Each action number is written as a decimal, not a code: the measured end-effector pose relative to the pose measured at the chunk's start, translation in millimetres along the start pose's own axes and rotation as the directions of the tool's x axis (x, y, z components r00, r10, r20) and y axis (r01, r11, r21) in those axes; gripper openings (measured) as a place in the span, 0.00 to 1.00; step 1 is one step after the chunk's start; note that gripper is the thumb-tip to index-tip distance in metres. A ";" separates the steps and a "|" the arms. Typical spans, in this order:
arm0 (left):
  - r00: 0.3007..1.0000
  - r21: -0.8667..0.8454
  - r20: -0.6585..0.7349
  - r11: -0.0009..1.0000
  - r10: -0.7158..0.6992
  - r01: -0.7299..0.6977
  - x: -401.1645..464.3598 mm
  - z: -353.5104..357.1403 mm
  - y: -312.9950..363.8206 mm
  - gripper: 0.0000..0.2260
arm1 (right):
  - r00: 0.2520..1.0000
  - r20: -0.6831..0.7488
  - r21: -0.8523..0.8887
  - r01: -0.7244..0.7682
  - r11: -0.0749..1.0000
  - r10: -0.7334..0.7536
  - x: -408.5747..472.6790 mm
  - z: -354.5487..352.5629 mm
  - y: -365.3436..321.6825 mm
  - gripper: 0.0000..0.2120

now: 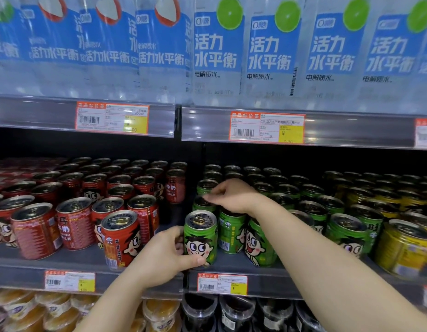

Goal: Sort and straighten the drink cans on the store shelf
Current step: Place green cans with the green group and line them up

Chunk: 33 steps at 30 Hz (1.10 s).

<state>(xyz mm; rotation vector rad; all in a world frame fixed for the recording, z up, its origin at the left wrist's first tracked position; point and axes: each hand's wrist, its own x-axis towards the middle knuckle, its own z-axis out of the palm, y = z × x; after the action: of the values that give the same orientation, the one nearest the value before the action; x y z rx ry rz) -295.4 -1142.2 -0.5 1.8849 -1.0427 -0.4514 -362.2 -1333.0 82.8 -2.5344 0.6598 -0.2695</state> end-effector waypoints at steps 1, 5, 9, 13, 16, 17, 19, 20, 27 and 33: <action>1.000 0.002 -0.001 1.000 0.001 -0.001 -0.1 0.3 -0.1 0.24 | 1.000 -0.027 0.000 0.002 1.000 -0.002 -2.3 -3.1 1.7 0.22; 1.000 0.035 -0.007 0.999 -0.003 0.003 1.3 2.3 -0.3 0.26 | 0.999 0.031 -0.176 -0.020 0.984 0.026 -24.0 -30.7 15.0 0.30; 1.000 0.092 -0.019 0.996 0.021 -0.020 1.8 5.0 4.3 0.24 | 0.988 0.137 -0.274 -0.033 0.961 0.073 -38.2 -34.3 24.4 0.36; 1.000 0.069 0.007 0.997 0.025 -0.026 1.8 5.7 4.1 0.23 | 0.997 0.019 -0.355 -0.060 0.933 0.072 -34.0 -31.7 19.3 0.31; 1.000 0.073 0.002 0.997 0.027 -0.027 2.1 6.2 2.1 0.23 | 0.992 -0.022 -0.422 -0.121 0.899 0.124 -28.2 -30.2 15.4 0.30; 1.000 0.073 0.000 0.997 0.026 -0.026 2.0 6.1 2.1 0.23 | 0.989 -0.027 -0.418 -0.143 0.897 0.145 -26.3 -28.5 14.5 0.32; 1.000 0.082 -0.002 0.996 0.025 -0.025 2.9 6.3 2.0 0.24 | 0.981 -0.043 -0.431 -0.191 0.882 0.191 -24.6 -26.1 13.0 0.34; 1.000 0.090 -0.003 0.996 0.025 -0.025 3.7 6.9 2.6 0.24 | 0.975 -0.053 -0.455 -0.217 0.864 0.216 -24.7 -26.1 12.4 0.35; 0.999 0.115 -0.001 0.992 0.041 -0.041 6.4 11.2 6.5 0.21 | 0.967 -0.083 -0.505 -0.250 0.826 0.242 -45.1 -35.3 17.9 0.45; 0.997 0.104 0.066 0.993 0.043 -0.050 11.8 6.7 4.5 0.21 | 0.990 -0.042 -0.580 -0.132 0.804 0.132 -100.5 -49.4 41.2 0.39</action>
<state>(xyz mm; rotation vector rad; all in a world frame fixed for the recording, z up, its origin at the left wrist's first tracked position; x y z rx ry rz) -295.2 -1156.4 1.1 1.9454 -1.1709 -0.4397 -480.6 -1334.5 97.3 -3.0430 1.0472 -0.0083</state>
